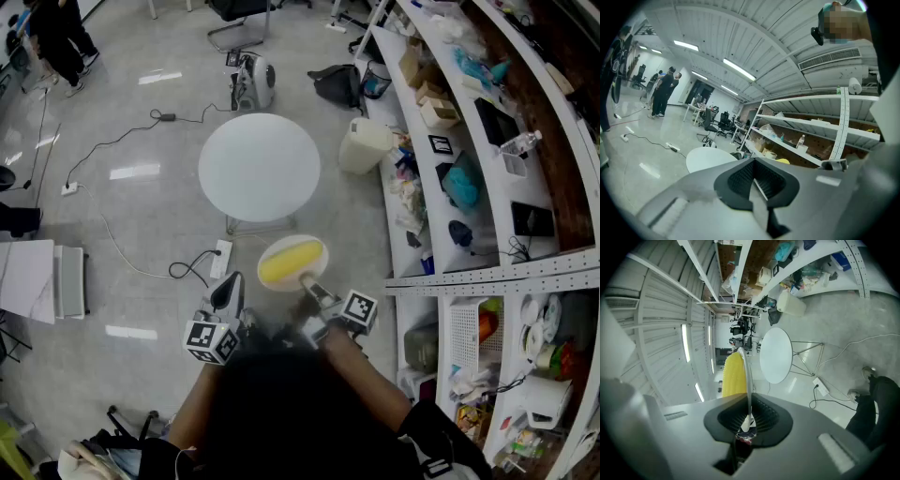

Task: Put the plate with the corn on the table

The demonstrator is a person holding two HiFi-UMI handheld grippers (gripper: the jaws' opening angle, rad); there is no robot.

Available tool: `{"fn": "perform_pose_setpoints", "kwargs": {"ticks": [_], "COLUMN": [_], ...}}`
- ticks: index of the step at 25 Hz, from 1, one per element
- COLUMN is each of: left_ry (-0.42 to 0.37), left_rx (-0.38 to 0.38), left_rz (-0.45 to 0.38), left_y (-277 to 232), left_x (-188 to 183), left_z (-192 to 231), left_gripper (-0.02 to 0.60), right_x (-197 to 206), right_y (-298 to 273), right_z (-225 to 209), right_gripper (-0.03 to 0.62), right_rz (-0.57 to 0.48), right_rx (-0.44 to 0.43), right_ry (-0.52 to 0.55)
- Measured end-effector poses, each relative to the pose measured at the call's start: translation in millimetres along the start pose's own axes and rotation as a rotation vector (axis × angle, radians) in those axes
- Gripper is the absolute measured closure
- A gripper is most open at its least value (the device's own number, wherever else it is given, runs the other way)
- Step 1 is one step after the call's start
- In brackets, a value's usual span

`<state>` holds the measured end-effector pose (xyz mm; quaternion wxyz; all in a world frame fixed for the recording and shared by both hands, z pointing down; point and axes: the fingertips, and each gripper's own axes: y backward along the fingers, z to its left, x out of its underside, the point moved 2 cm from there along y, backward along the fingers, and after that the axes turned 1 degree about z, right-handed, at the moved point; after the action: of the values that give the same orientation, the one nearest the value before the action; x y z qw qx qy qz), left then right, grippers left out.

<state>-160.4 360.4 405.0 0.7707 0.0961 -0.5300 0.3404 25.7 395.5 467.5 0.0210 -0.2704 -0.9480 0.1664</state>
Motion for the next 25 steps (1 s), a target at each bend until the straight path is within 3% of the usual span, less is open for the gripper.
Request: {"fn": "perform_pose_setpoints", "kwargs": {"ticks": [25], "left_ry": [0.006], "left_rx": [-0.015], "left_rz": [-0.026], "left_y": [-11.5], "left_x": [1.1], "left_z": [-18.5], "left_gripper": [0.578], "right_x": [-19.1], "right_y": [11.8], "right_z": [7.4], "right_gripper": [0.565], "right_rz": [0.002], "right_rx": [-0.02], "right_ry": [0.019]}}
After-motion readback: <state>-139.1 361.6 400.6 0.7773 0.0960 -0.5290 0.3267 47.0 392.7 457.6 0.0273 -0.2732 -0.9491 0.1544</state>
